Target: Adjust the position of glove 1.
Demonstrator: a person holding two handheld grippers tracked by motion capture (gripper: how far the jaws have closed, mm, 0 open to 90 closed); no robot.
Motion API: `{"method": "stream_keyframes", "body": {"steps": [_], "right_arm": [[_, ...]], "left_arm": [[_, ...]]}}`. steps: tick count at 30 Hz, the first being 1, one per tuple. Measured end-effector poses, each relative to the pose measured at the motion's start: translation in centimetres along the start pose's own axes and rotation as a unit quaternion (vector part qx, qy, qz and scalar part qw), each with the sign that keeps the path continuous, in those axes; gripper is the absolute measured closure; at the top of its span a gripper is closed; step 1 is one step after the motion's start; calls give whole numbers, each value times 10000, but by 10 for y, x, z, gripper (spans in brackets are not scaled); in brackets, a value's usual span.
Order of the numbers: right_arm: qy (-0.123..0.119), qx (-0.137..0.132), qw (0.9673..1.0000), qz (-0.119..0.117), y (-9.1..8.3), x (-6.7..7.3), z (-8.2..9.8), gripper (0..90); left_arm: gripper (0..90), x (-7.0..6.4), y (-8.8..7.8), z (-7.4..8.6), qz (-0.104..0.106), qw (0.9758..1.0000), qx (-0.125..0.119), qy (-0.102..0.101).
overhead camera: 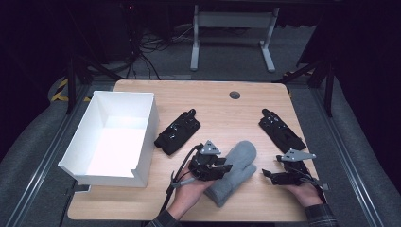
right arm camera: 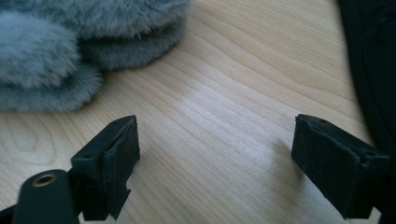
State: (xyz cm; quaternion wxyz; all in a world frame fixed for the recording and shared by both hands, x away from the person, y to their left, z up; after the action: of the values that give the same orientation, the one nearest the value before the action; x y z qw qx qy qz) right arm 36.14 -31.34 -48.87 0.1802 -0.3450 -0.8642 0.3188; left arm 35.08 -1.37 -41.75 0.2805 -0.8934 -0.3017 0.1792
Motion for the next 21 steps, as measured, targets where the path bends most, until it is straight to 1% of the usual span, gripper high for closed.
{"method": "stream_keyframes", "body": {"steps": [1,2,3,4,5,6,7,8,9,10,11,12,13,14,15,16,17,18,19,20,21], "right_arm": [[-4,68,10000,3,-2,0,-1,261],[-4,68,10000,3,-2,0,-1,261],[-30,64,10000,-10,-4,1,-3,291],[-6,-50,9999,-102,-11,6,-7,470],[-6,-50,9999,-102,-11,6,-7,470],[-31,-102,9998,-188,-15,10,-9,542],[-108,-153,9994,-291,-18,16,-12,633],[-172,-177,9989,-388,-20,22,-14,688],[-257,-179,9981,-534,-20,30,-17,763],[-304,-171,9977,-589,-21,35,-17,807],[-380,-176,9967,-696,-21,42,-18,850],[-470,-177,9945,-916,-21,53,-18,898],[-563,-171,9924,-1084,-20,61,-18,900],[-563,-171,9924,-1084,-20,61,-18,900],[-622,-140,9905,-1221,-19,68,-19,900],[-698,-92,9878,-1390,-17,76,-19,900],[-819,-50,9832,-1630,-14,89,-19,900],[-819,-50,9832,-1630,-14,89,-19,900],[-947,10,9786,-1825,-10,100,-20,900],[-947,10,9786,-1825,-10,100,-20,900],[-984,21,9770,-1894,-8,103,-21,900]], "left_arm": [[653,3,-3,0,-55,10000,-28,-1],[671,3,-3,0,-55,10000,-28,-1],[717,8,-7,0,-57,10000,-19,-24],[745,11,-9,1,-66,10000,-26,-34],[745,16,-12,2,-126,9999,-19,-14],[780,21,-15,4,-174,9998,28,-15],[825,25,-18,6,-209,9998,66,3],[852,29,-20,9,-272,9996,107,44],[881,31,-22,12,-264,9995,142,44],[894,34,-23,15,-247,9996,162,39],[896,36,-25,21,-258,9994,239,47],[897,37,-27,26,-260,9993,274,74],[896,37,-28,30,-229,9993,285,48],[896,37,-28,30,-229,9993,285,48],[896,37,-29,34,-191,9992,327,84],[896,37,-29,36,-166,9993,334,75],[896,36,-30,38,-145,9992,348,90],[896,35,-30,39,-92,9993,350,79],[895,33,-29,41,-66,9992,375,83],[895,33,-29,41,-66,9992,375,83],[895,33,-27,42,-47,9992,393,89]]}}
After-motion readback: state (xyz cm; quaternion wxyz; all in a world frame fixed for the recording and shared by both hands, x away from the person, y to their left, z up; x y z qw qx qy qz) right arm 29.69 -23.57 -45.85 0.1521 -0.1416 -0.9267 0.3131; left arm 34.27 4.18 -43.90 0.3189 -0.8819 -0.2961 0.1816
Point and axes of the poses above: each handheld gripper's, and its own axes: y roughly forward along the jaws, z roughly out of its underside, x roughly to its left, the point moved 3 cm from there along y, roughly forward along the jaws, and after that the axes turned 10 degrees about -z, right-handed, at the moved point
